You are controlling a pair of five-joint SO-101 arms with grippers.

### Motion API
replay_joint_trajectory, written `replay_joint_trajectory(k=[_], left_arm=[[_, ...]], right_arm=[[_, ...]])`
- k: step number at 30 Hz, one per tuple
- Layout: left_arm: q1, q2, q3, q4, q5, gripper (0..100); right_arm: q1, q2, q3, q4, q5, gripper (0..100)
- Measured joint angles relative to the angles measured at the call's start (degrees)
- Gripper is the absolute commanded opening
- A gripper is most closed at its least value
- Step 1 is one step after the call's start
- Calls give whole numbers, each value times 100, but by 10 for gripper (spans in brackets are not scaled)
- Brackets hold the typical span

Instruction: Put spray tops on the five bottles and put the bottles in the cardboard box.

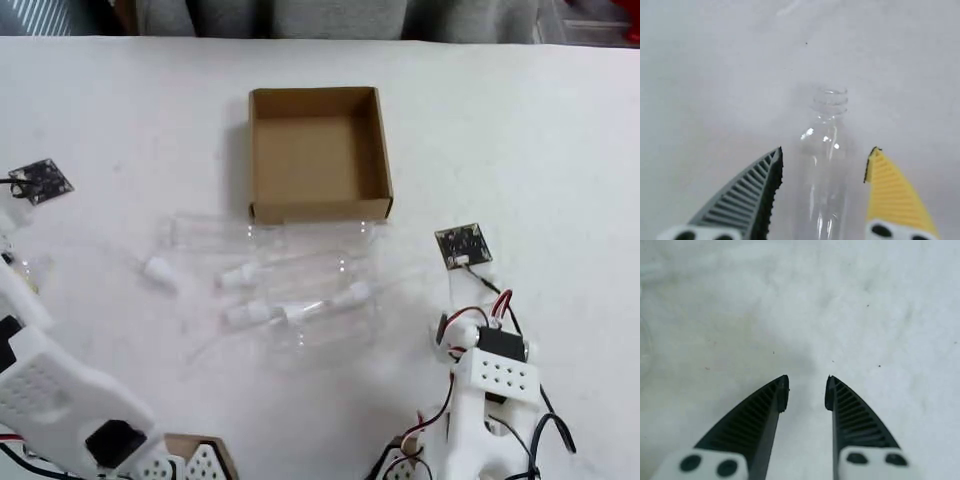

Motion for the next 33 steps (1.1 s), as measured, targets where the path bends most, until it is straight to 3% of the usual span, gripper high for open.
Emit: replay_joint_trajectory(k=[13, 22, 29, 33], left_arm=[[9, 0, 949, -976, 18, 286], [79, -44, 1714, -1679, 9, 90], [79, -88, 1811, -1697, 9, 57], [70, -62, 1609, -1196, 396, 58]], right_arm=[[0, 0, 70, 0, 0, 104], [0, 0, 70, 0, 0, 104], [0, 0, 70, 0, 0, 104], [0, 0, 70, 0, 0, 104]])
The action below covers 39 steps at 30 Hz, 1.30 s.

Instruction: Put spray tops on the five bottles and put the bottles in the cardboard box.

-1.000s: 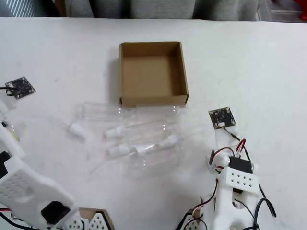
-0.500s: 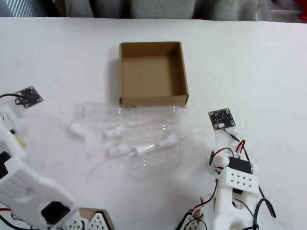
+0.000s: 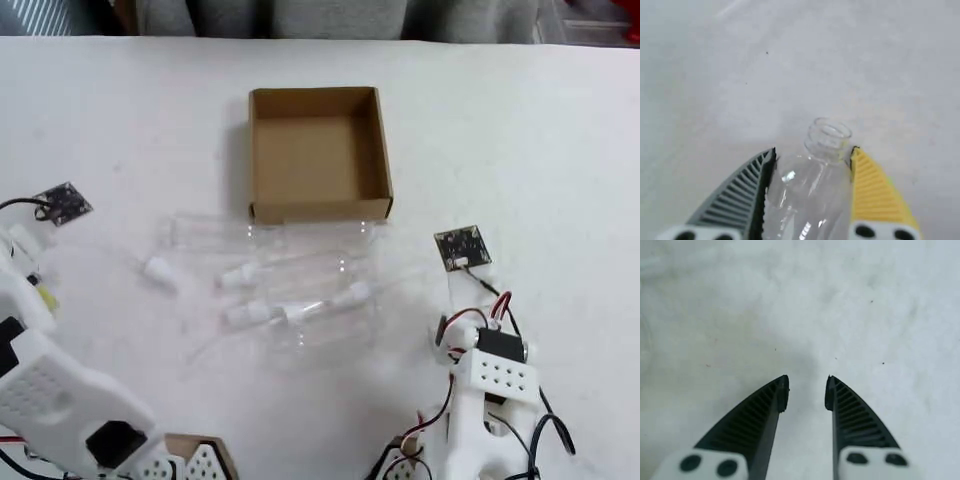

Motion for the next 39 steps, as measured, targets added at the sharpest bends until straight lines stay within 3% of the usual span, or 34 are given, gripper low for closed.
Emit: replay_joint_trajectory(k=[5, 11, 17, 21, 30, 34, 39], left_arm=[[44, 26, -484, 1011, 1354, 58], [220, 26, -1090, 1758, 3824, 59], [290, 35, -1116, 1662, 6224, 175], [290, 35, -818, 1160, 7182, 209], [448, 35, -440, 809, 7508, 248], [448, 35, -440, 809, 7209, 326], [448, 35, -440, 809, 6971, 328]], right_arm=[[0, 0, 0, 0, 0, 104], [0, 0, 0, 0, 0, 104], [0, 0, 0, 0, 0, 104], [0, 0, 0, 0, 0, 104], [0, 0, 0, 0, 0, 104], [0, 0, 0, 0, 0, 104], [0, 0, 0, 0, 0, 104]])
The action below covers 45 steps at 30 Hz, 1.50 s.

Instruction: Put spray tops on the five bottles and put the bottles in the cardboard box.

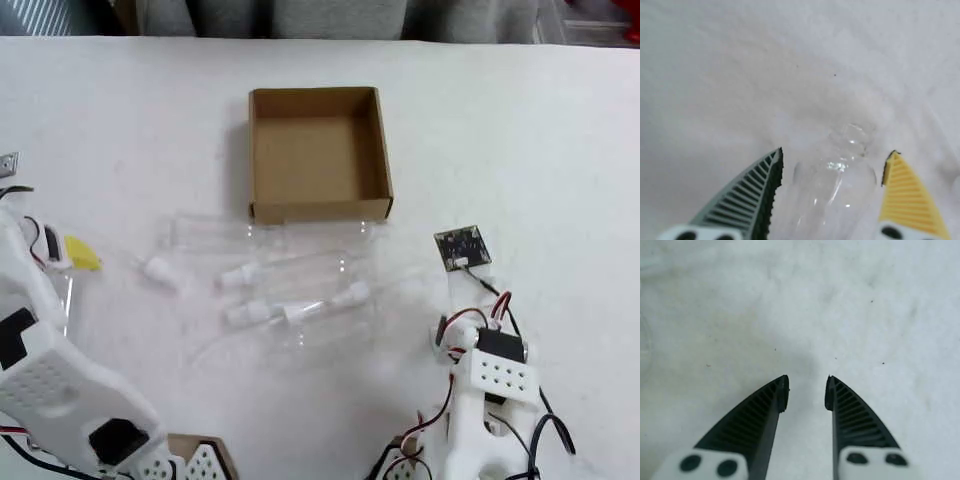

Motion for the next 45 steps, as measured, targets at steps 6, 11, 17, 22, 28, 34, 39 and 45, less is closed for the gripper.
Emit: replay_joint_trajectory(k=[6, 11, 17, 22, 28, 34, 39, 45], left_arm=[[0, 0, 0, 0, -738, 328], [0, 0, 0, 141, -1433, 327], [62, 0, 0, 193, -1864, 239], [70, 0, 18, 88, -1881, 230], [193, -105, 492, -519, -1881, 216], [343, -167, 1090, -1231, -1899, 110], [360, -352, 1152, -1222, -1899, 146], [387, -1292, 1266, -651, -1547, 150]], right_arm=[[0, 0, 0, 0, 0, 104], [0, 0, 0, 0, 0, 104], [0, 0, 0, 0, 0, 104], [0, 0, 0, 0, 0, 104], [0, 0, 0, 0, 0, 104], [0, 0, 0, 0, 0, 104], [0, 0, 0, 0, 0, 104], [0, 0, 0, 0, 0, 104]])
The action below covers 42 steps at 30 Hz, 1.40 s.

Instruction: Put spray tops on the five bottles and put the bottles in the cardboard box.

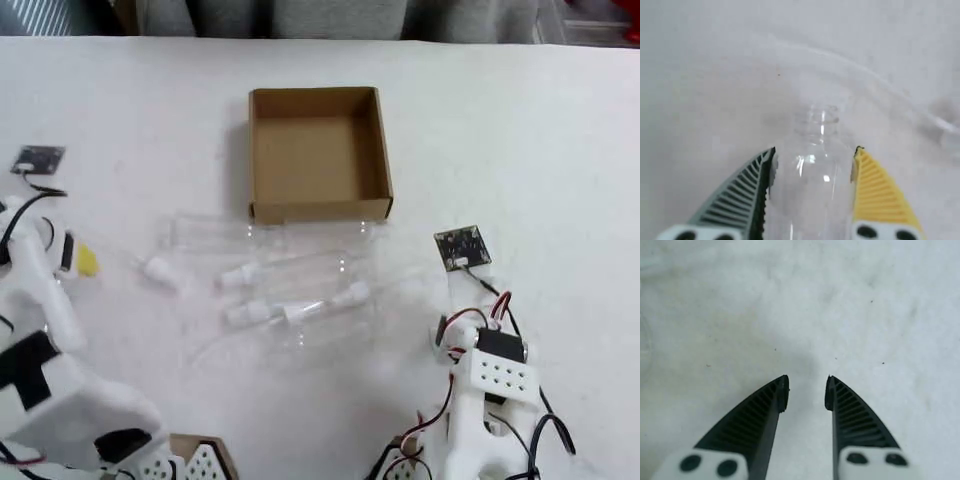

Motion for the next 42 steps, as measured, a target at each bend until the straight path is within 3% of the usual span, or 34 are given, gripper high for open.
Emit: replay_joint_trajectory(k=[10, 20, 27, 35, 42], left_arm=[[0, -2585, 1081, 466, 1503, 151], [738, -4774, 3367, -712, 3446, 147], [1196, -5609, 4633, -1600, 3666, 147], [844, -5679, 4782, -2066, 3692, 146], [580, -4651, 4510, -2242, 3982, 146]], right_arm=[[-9, 0, 0, 0, 0, 104], [0, 0, 0, 0, -44, 104], [-352, 0, -422, 185, -1363, 104], [-1591, 0, -2295, 1327, -1582, 108], [-3578, 0, -3059, 1802, -1486, 109]])
